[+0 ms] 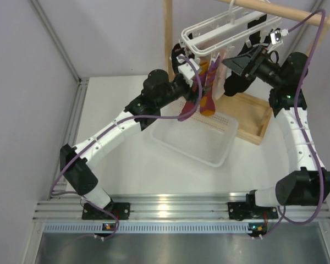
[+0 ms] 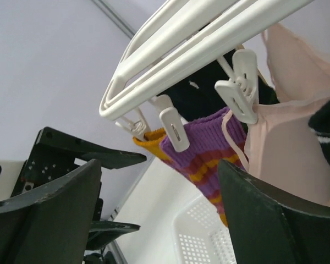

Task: Clip the socks to the hanger
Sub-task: Clamp the sock onto the hanger, then reset both arms

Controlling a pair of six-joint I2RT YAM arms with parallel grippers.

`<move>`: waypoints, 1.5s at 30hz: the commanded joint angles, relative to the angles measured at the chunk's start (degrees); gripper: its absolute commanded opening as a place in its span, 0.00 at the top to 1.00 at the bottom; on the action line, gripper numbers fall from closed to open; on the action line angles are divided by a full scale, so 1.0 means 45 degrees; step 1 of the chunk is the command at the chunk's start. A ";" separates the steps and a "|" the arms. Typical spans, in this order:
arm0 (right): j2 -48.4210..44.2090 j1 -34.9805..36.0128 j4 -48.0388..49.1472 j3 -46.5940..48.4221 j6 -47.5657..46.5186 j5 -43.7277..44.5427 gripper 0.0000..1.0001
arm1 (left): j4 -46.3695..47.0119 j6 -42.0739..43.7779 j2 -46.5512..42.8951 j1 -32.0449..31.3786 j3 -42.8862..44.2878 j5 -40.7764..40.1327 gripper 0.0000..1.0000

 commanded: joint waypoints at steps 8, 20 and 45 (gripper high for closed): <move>-0.2699 0.0050 -0.0901 -0.2002 -0.1792 -0.0530 0.01 | -0.3717 -0.1498 -0.3349 0.0101 -0.1742 -0.0688 0.02; -0.6078 0.0167 -0.5370 -0.4716 -0.8059 0.0189 0.00 | -0.6144 -0.3665 -0.5558 0.3712 -0.4026 0.0947 0.02; -0.8170 0.2276 -0.6838 -0.7316 -1.1794 0.3082 0.00 | -0.8664 -0.2340 -1.0949 0.6664 -0.7543 -0.2699 0.02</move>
